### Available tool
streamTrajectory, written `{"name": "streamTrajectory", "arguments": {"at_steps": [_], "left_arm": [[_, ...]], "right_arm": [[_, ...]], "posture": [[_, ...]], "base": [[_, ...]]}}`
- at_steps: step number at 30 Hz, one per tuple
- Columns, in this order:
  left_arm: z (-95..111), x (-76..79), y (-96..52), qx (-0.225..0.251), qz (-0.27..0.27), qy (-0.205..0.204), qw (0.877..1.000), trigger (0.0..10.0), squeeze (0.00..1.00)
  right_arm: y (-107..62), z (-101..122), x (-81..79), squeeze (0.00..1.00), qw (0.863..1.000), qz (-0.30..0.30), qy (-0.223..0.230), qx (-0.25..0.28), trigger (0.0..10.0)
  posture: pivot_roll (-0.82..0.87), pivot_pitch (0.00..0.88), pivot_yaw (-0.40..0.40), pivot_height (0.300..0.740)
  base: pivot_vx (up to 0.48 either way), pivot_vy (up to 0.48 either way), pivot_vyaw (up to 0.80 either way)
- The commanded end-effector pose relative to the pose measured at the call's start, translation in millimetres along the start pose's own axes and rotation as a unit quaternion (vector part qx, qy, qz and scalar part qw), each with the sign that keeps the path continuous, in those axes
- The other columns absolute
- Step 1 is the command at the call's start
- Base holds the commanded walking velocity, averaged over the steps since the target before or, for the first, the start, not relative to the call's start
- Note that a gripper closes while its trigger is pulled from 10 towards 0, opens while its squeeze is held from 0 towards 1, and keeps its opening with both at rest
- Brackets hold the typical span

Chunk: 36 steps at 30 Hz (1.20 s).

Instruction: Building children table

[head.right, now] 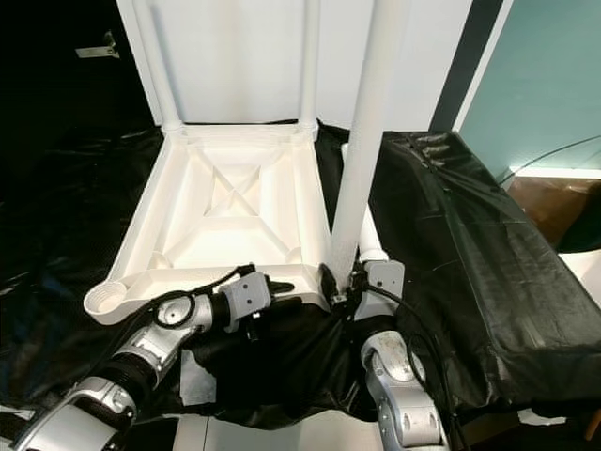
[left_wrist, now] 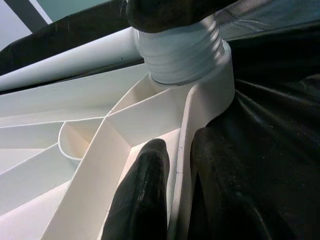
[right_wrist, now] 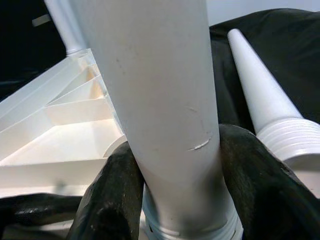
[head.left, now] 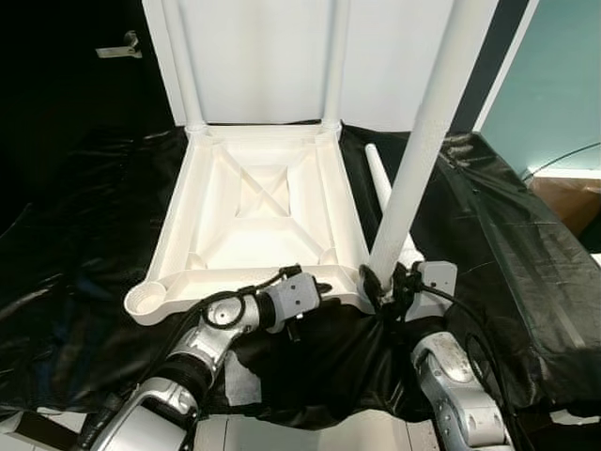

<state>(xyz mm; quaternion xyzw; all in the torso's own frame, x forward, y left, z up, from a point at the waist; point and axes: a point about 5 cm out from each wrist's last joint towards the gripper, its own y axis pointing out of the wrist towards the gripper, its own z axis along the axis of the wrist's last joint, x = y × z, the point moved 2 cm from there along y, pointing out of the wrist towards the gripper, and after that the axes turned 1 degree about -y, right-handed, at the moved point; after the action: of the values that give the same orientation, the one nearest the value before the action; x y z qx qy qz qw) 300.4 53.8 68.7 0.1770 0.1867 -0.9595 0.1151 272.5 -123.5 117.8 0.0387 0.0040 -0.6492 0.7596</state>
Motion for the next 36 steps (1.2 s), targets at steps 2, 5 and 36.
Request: {"name": "streamTrajectory", "arguments": {"at_steps": [2,5,36], "left_arm": [[-34,57.7,-0.3,-0.066,-0.131,-0.03,0.989,10.0,0.0],[-34,58.1,-0.4,-0.066,-0.13,-0.031,0.989,10.0,0.0],[3,37.8,-11.9,0.083,-0.074,-0.065,0.992,10.0,0.0]], "right_arm": [[0.8,2,41.0,0.0,0.992,-0.122,-0.019,-0.007,0.0],[1.7,1,37.2,0.0,0.992,-0.121,-0.025,-0.01,10.0],[-17.9,0,30.1,0.0,0.991,-0.099,-0.093,0.011,10.0]], "posture": [[-0.04,0.024,-0.02,0.74],[-0.04,0.024,-0.02,0.74],[-0.06,0.025,0.011,0.74]], "base": [[0.0,0.0,0.0],[0.0,0.0,0.0],[0.0,0.0,0.0]]}}
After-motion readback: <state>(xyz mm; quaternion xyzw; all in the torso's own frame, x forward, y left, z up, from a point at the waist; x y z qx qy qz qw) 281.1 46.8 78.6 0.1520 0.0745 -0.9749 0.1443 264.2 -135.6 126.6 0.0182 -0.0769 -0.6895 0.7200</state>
